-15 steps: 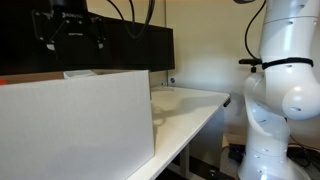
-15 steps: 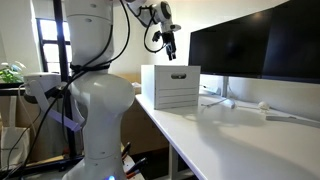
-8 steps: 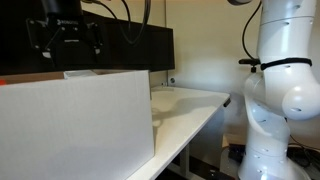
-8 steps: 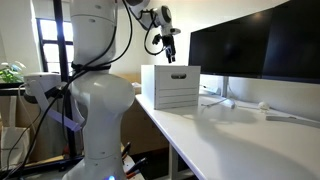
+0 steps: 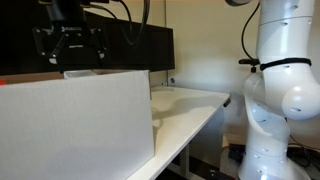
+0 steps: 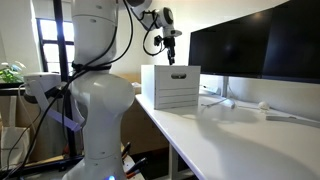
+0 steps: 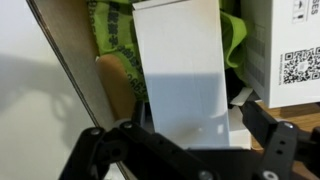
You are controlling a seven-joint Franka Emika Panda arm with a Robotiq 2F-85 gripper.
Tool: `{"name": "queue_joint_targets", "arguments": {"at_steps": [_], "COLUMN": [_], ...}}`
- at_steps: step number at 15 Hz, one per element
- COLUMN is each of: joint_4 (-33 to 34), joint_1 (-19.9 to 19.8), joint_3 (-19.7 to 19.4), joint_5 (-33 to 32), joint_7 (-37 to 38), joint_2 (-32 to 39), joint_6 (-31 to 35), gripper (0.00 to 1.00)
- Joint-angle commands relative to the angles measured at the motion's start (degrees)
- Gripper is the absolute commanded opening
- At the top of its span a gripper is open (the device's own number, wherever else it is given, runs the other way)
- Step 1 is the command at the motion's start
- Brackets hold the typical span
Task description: Remove the small white box from the white storage box.
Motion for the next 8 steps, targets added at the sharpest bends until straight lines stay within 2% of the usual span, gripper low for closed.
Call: {"name": "queue_joint_targets", "arguments": {"at_steps": [1,8], "joint_4": [0.2,-0.2], "joint_1": [-1.3,-2.4], "joint_3": [-0.1,-1.2], "joint_5": [3.1,5.3], "joint_7": [2.6,1.8], "joint_2": [0.0,1.2], "joint_6": [-0.7,-0.1], "gripper": [1.0,1.0]}}
